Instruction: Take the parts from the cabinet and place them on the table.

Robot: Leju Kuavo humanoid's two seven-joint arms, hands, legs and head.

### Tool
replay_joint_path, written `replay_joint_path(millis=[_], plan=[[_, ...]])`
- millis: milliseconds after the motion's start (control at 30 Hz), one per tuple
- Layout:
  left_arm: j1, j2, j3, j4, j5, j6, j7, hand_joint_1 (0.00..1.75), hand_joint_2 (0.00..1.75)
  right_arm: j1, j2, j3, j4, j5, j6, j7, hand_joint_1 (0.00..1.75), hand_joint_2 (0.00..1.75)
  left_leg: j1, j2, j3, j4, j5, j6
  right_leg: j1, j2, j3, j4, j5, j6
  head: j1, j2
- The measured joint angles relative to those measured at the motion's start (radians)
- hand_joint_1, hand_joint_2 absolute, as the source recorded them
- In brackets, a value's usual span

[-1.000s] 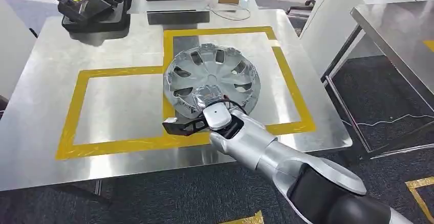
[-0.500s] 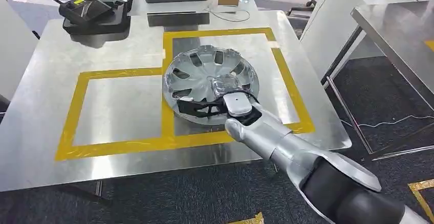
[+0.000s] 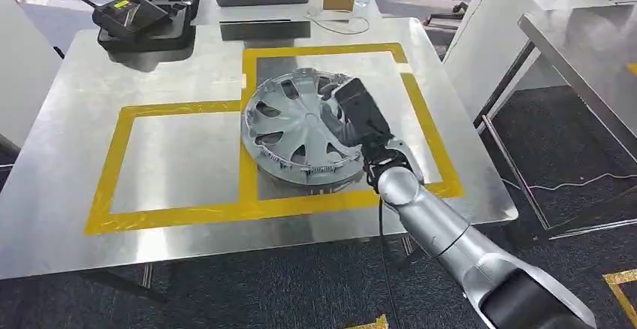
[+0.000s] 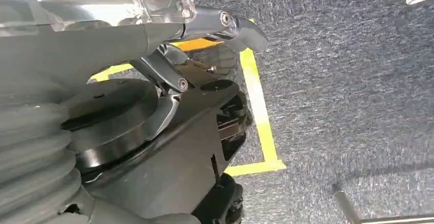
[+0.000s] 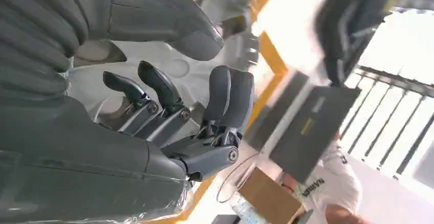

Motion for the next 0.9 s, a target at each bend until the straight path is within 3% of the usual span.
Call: replay_joint_path(millis=[133, 200, 333, 467, 500, 633, 867, 900], plan=[[0.002, 0.002, 0.000, 0.000, 0.001, 0.003, -0.006, 0.00, 1.75, 0.086, -0.050, -0.100, -0.131, -0.349, 0.054, -0.092, 1.75, 1.75, 0.000, -0.002, 0.001, 0.000, 0.000, 0.000, 0.000, -0.001, 0.001, 0.000, -0.001, 0.001, 0.000, 0.000], [0.002, 0.002, 0.000, 0.000, 0.005, 0.003, -0.007, 0.00, 1.75, 0.129, -0.075, -0.153, -0.190, -0.457, 0.087, -0.146, 1.75, 1.75, 0.000, -0.003, 0.002, 0.000, 0.000, 0.000, 0.000, -0.001, 0.002, 0.000, -0.001, 0.001, -0.001, 0.000], [0.003, 0.005, 0.000, 0.000, 0.006, 0.005, -0.006, 0.00, 1.75, 0.209, -0.119, -0.251, -0.315, -0.538, 0.155, -0.218, 1.75, 1.75, 0.000, -0.006, 0.002, 0.000, -0.001, -0.001, -0.001, -0.003, 0.003, 0.000, -0.003, 0.003, 0.000, 0.000], [0.003, 0.009, 0.000, 0.001, 0.000, 0.019, -0.009, 0.00, 1.75, 0.273, -0.150, -0.325, -0.421, -0.544, 0.219, -0.239, 1.75, 1.75, -0.001, -0.004, 0.003, 0.000, -0.002, -0.001, -0.001, -0.003, 0.005, 0.000, -0.003, 0.003, -0.001, 0.000], [0.003, 0.011, 0.000, 0.001, -0.004, 0.018, -0.013, 0.00, 1.75, 0.291, -0.159, -0.348, -0.456, -0.529, 0.225, -0.239, 0.00, 1.75, -0.001, -0.003, 0.004, 0.000, -0.002, -0.001, -0.001, -0.002, 0.005, 0.000, -0.004, 0.003, -0.002, 0.000], [0.003, 0.016, 0.000, 0.001, -0.019, 0.003, -0.017, 0.00, 1.75, 0.327, -0.175, -0.390, -0.530, -0.483, 0.224, -0.238, 0.00, 1.75, -0.001, 0.003, 0.004, -0.001, -0.003, -0.001, -0.001, 0.000, 0.005, 0.000, -0.004, 0.003, -0.001, 0.000], [0.003, 0.018, 0.000, 0.001, -0.020, 0.000, -0.017, 0.00, 1.75, 0.335, -0.177, -0.399, -0.544, -0.476, 0.224, -0.238, 0.00, 1.75, -0.001, 0.005, 0.005, -0.002, -0.003, -0.001, -0.001, 0.000, 0.005, 0.000, -0.004, 0.003, -0.002, 0.000], [0.003, 0.019, 0.000, 0.001, -0.004, -0.002, -0.029, 0.00, 0.00, 0.352, -0.183, -0.420, -0.580, -0.452, 0.221, -0.240, 0.00, 1.75, -0.001, 0.009, 0.005, -0.002, -0.003, 0.000, -0.001, 0.001, 0.005, 0.000, -0.004, 0.003, -0.002, 0.000]])
